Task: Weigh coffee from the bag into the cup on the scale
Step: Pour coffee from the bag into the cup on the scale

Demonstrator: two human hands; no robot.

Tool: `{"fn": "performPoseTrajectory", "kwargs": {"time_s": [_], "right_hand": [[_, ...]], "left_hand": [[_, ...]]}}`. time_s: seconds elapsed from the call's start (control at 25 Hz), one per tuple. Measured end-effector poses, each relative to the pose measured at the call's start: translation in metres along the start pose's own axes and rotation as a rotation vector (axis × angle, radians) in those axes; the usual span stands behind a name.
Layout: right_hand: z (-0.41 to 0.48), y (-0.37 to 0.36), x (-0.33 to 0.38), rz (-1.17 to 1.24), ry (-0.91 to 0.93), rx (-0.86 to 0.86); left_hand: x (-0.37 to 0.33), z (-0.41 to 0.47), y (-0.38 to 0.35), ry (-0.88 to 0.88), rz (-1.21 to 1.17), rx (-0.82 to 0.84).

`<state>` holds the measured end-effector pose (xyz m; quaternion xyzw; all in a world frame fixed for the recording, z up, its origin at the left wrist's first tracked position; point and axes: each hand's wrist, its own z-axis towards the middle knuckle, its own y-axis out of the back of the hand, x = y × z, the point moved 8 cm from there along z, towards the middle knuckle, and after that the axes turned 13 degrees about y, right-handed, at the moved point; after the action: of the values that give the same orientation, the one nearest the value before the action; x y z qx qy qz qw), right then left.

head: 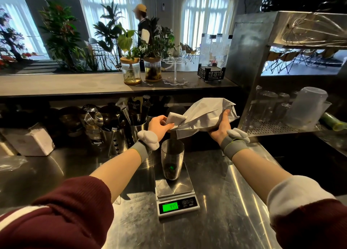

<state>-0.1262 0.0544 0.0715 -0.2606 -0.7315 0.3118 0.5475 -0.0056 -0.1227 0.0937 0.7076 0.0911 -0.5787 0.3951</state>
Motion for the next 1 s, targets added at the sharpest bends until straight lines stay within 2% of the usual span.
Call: {"fn": "performPoseTrajectory", "kwargs": {"time_s": [0.32,0.6,0.88,1.0], "right_hand": [[0.003,0.001,0.003,-0.005,0.001,0.003],[-0.001,-0.005,0.0,0.003,-0.006,0.016],[0.0,-0.004,0.002,0.019,-0.001,0.005],[0.0,-0.005,0.0,0.019,-0.007,0.022]], "left_hand": [[0.004,-0.003,-0.009,0.096,-0.122,0.158],[0.001,0.002,0.002,-0.001,-0.005,-0.002],[0.007,0.001,-0.002,0.061,-0.084,0.085],[0.005,0.001,0.0,0.041,-0.073,0.051]]}}
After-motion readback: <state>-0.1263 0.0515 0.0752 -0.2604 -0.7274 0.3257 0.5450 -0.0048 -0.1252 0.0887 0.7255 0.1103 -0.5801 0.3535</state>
